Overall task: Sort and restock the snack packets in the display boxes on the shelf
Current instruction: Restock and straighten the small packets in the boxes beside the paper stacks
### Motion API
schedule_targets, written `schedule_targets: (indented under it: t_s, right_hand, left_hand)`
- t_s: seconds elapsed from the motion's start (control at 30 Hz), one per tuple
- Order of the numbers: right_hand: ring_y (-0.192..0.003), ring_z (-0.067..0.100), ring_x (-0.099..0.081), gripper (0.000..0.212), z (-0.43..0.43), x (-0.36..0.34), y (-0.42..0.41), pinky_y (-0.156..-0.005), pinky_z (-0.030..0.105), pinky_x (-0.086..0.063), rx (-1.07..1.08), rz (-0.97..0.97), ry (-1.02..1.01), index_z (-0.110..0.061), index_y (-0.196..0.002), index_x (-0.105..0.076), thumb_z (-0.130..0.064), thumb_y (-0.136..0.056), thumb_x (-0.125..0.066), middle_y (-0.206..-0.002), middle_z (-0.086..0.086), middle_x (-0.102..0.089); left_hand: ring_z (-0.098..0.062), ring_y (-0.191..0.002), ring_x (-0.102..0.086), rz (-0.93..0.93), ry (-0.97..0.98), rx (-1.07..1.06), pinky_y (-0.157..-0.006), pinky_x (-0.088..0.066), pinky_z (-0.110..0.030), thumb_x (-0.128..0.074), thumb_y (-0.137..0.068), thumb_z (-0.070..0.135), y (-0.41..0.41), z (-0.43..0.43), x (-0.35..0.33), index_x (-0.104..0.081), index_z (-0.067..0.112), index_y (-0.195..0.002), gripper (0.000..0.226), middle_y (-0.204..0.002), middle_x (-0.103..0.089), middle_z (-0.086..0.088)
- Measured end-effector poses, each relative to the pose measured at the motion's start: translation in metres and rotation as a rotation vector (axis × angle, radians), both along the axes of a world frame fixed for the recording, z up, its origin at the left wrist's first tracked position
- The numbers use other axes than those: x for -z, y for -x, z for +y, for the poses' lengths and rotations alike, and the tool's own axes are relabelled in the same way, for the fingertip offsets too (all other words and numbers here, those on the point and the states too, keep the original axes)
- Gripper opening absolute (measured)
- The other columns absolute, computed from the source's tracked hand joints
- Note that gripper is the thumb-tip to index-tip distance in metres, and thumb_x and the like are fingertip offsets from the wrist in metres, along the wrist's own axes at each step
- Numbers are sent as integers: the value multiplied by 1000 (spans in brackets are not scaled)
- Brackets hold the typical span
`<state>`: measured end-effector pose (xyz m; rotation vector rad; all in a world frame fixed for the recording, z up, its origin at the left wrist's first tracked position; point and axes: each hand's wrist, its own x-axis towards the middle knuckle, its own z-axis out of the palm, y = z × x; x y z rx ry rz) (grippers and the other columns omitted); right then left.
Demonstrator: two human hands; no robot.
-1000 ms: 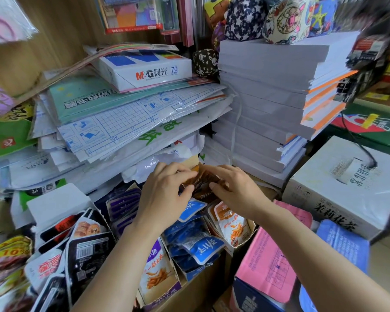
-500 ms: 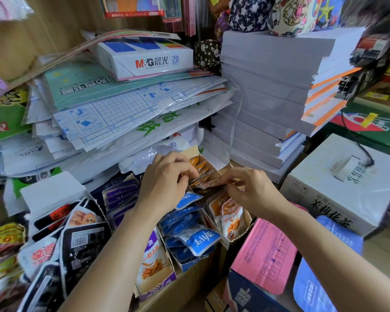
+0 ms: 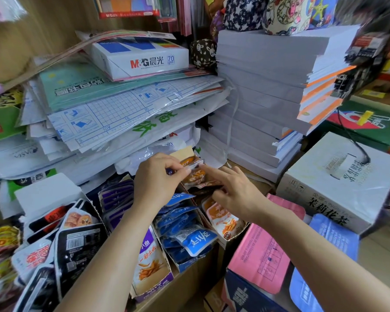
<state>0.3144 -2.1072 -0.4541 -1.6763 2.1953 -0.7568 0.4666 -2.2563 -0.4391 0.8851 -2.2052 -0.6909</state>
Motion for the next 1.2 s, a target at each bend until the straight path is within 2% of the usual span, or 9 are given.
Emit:
schedule_targets:
  t_s: [0.27,0.47,0.57,0.67,0.8,0.87,0.97,1.1,1.2]
  right_hand:
    - [-105,10,-54,35,1,-3,2,-85,31,-52,37,-36,114,-28,-124,-64,-16,-92,-56,-116,-8,-58]
    - [-101,8,-54,23,2,-4,1,-78,23,-53,45,-55,139,-27,-110,-68,-16,-92,-59,-115,-10,-48]
    - [-101,9,-55,24,0,-4,0,-83,30,-51,51,-67,155,-24,-108,-70,-17,-88,-58,-110,-9,-60]
    - [-93,10,-63,22,0,-5,0,-81,32,-55,123,-307,156,-24,-110,-71,-15,-95,-57,-102,-9,-67]
    - [-99,15,-72,36,-4,-7,1,-91,37,-58,166,-806,184,-25,-131,-55,-21,-96,-64,-112,-2,-73]
    - [-100,15,-72,40,-7,-8,2,-88,35,-56,193,-995,214,-25,-131,-56,-28,-91,-65,-113,0,-74]
    - [-94,14,-74,21,-10,-10,1,-70,21,-55,236,-1166,315,-16,-118,-64,-26,-103,-52,-107,4,-76]
    - [-91,18,-76,25,-12,-5,1,-67,22,-57,299,-1145,390,-11,-119,-65,-28,-103,-56,-105,5,-77]
    - [-93,17,-75,14,-11,-8,10,-72,24,-57,342,-1052,518,-12,-109,-67,-18,-101,-57,-103,5,-77]
  left_hand:
    - [-7,-76,-65,92,76,-62,-69,-58,-41,-78,-87,26,0,0,3,-76,22,-84,6,-90,-67,8]
    - [-9,-69,-68,197,106,-102,-60,-57,-43,-65,-97,32,0,5,-4,-64,23,-88,13,-82,-69,12]
    - [-10,-62,-70,285,46,-122,-61,-58,-43,-63,-99,30,0,5,-7,-60,22,-89,13,-75,-71,8]
    - [-10,-61,-72,446,-101,-115,-65,-59,-36,-62,-100,22,-1,10,-15,-58,19,-90,11,-69,-72,3]
    - [-20,-73,-75,618,-391,0,-72,-62,-30,-60,-101,14,-3,14,-25,-56,16,-95,7,-82,-75,-5]
    - [-22,-79,-76,575,-495,73,-73,-62,-29,-60,-100,11,-2,17,-24,-55,12,-98,6,-89,-76,-9]
    - [-17,-83,-76,379,-469,146,-71,-61,-27,-57,-102,15,-3,17,-18,-52,10,-104,7,-94,-77,-6]
    - [-5,-82,-75,103,-287,214,-75,-63,-34,-60,-100,20,-5,14,-13,-52,18,-111,13,-97,-76,4]
    - [-4,-83,-74,13,-201,214,-77,-63,-41,-67,-95,14,-8,11,-10,-52,21,-116,27,-96,-76,8]
